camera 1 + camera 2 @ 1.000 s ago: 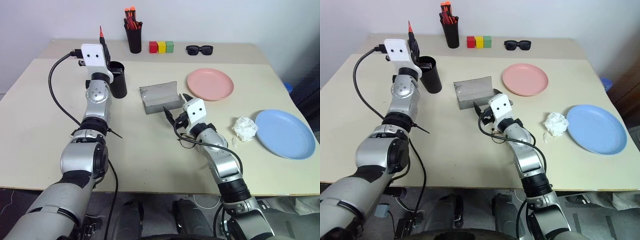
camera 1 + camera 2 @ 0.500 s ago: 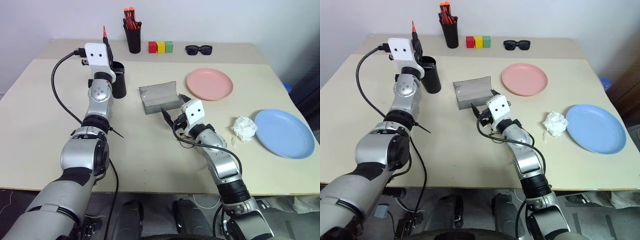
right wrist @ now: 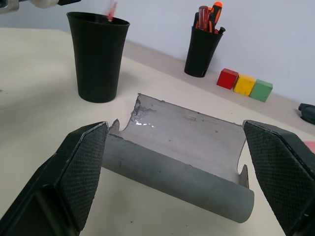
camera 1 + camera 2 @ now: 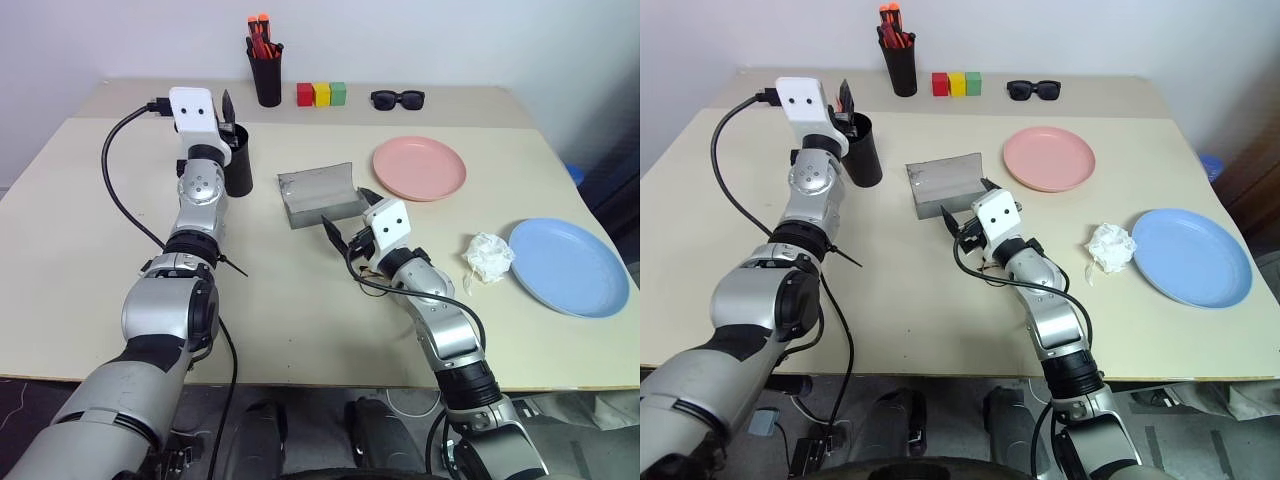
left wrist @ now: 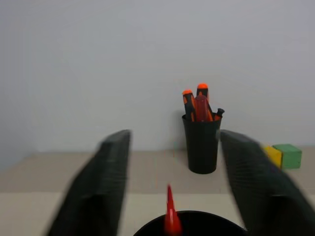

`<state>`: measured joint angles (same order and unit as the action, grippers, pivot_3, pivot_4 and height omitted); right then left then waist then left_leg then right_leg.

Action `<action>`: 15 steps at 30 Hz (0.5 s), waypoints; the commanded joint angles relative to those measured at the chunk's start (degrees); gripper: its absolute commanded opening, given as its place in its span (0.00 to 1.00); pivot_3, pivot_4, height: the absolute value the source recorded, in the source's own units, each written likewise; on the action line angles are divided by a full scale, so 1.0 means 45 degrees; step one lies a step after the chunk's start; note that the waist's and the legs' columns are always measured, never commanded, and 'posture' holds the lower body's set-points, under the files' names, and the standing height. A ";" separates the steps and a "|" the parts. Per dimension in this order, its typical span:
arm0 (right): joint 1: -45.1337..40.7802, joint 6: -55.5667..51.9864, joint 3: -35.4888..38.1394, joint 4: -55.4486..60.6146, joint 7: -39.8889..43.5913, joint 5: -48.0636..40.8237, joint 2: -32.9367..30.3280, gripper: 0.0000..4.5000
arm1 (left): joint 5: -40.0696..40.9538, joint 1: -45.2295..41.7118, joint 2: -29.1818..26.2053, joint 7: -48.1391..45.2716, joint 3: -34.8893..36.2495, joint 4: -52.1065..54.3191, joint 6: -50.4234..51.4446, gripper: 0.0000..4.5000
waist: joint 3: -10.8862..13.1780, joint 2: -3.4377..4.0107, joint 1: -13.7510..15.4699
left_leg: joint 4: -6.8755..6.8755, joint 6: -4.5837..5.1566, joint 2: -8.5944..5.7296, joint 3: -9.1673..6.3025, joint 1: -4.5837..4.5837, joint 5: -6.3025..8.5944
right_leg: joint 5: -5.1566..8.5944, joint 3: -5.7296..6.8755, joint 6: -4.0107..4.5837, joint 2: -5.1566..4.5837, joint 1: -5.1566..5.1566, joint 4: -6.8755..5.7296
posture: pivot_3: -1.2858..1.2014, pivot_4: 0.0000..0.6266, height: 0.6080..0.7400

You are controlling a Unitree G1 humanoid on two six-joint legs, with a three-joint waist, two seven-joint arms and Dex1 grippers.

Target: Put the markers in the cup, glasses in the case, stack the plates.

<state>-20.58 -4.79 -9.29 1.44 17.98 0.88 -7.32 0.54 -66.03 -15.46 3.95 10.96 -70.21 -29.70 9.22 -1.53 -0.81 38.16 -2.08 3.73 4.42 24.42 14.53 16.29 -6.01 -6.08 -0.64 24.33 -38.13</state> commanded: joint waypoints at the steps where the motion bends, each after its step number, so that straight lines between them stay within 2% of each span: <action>1: -0.0071 0.0043 0.0027 0.0643 0.0067 -0.0216 0.0111 1.00 | 0.0016 -0.0284 -0.0047 0.0079 0.0061 0.0182 -0.0323 0.76 | 0.0000 0.0000 0.0000 | 0.0000 0.0000 0.0000 0.0000 0.0000 0.0000 | 0.0000 -0.0001 0.0000 0.0000 0.0000 0.0000 | 0.52 0.24 0.89; 7: -0.0198 -0.0412 0.0032 0.0940 0.0582 -0.0445 -0.0117 1.00 | 0.0385 -0.0372 -0.0248 0.0002 0.0385 0.0809 -0.0426 0.76 | 0.0000 0.0000 0.0001 | 0.0000 0.0000 0.0000 0.0001 0.0000 0.0000 | 0.0000 0.0000 0.0000 0.0000 0.0000 0.0000 | 0.52 0.24 0.89; 10: -0.0106 -0.1009 0.0100 0.1646 0.1785 -0.0920 -0.0993 1.00 | 0.0623 -0.0060 -0.1117 -0.0137 0.0616 0.2173 0.0876 0.76 | 0.0004 -0.0001 -0.0058 | 0.0000 0.0000 0.0000 0.0001 0.0003 0.0000 | 0.0000 -0.0001 0.0000 0.0000 0.0005 -0.0002 | 0.52 0.24 0.89; 14: 0.0087 -0.1078 0.0128 0.2177 0.3019 -0.1403 -0.2070 1.00 | 0.1005 0.1632 -0.2171 -0.0756 0.0775 0.5152 0.4005 0.76 | 0.0001 0.0004 -0.0119 | -0.0009 -0.0001 0.0007 -0.0001 -0.0008 0.0000 | 0.0000 -0.0001 0.0000 0.0004 0.0005 -0.0013 | 0.52 0.24 0.89; 15: 0.0137 -0.1082 0.0141 0.2248 0.3247 -0.1545 -0.2240 1.00 | 0.1062 0.2134 -0.2352 -0.0908 0.0765 0.6012 0.4689 0.88 | -0.0001 0.0008 -0.0125 | -0.0010 -0.0004 0.0009 -0.0001 -0.0009 -0.0002 | 0.0000 -0.0001 0.0000 0.0005 0.0005 -0.0019 | 0.52 0.24 0.89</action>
<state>-20.11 -9.82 -9.19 8.57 30.74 -4.25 -16.92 4.49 -58.35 -25.36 1.04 14.21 -48.22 -13.25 9.22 -1.50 -1.37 38.11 -2.10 3.77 4.42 24.35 14.52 16.29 -6.02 -6.09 -0.62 24.35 -38.22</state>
